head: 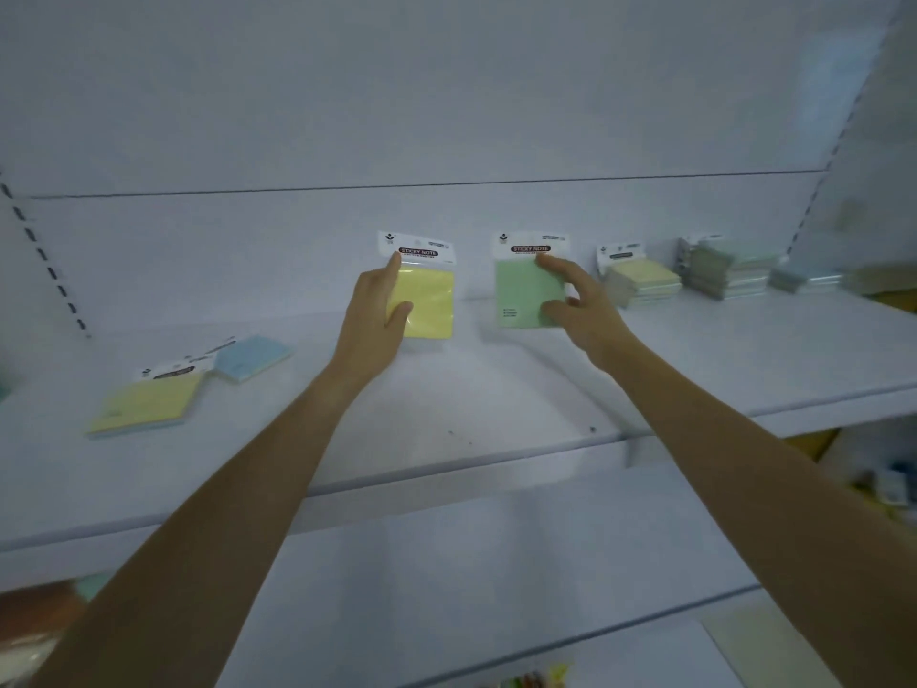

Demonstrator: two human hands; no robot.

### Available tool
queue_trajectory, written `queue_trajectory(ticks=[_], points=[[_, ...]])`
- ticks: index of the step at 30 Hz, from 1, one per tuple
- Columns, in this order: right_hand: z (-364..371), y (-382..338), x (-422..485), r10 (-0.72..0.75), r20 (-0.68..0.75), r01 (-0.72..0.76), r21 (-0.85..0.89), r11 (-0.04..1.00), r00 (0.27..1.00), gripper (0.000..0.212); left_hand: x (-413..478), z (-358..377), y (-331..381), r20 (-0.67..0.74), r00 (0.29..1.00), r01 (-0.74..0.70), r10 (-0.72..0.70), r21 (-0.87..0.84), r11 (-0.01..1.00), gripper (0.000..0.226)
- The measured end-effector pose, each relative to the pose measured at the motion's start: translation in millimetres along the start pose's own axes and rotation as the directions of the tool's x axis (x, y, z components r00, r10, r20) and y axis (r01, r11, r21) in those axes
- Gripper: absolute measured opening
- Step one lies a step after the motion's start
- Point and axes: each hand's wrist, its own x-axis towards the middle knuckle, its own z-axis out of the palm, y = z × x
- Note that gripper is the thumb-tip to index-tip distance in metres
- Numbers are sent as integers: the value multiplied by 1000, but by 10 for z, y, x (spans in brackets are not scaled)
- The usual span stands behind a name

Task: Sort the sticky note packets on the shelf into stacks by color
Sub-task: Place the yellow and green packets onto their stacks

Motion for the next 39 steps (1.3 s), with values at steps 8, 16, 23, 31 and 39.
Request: queue_trajectory(ticks=[8, 16, 23, 31, 39], points=[[-1564, 302, -219, 0, -30, -3, -69, 998, 1000, 60, 66, 1143, 1102, 31, 999, 31, -27, -154, 987, 56], [-2621, 550, -203, 8, -68, -13, -70, 997, 998, 57, 279, 2019, 1807, 46, 989, 146, -139, -405, 902, 50], [-2932, 662, 255, 7, -74, -11, -58, 998, 997, 55, 717, 2310, 1806, -27, 985, 148, -170, -366, 919, 49], [-3192, 833, 912, 15, -115, -17, -19, 1000, 993, 57, 1323, 2713, 1765, -23, 974, 199, -227, -403, 893, 50], [-3581, 988, 1452, 30, -161, -23, 44, 999, 986, 55, 1644, 3159, 1560, 167, 890, 455, -424, -271, 848, 56]])
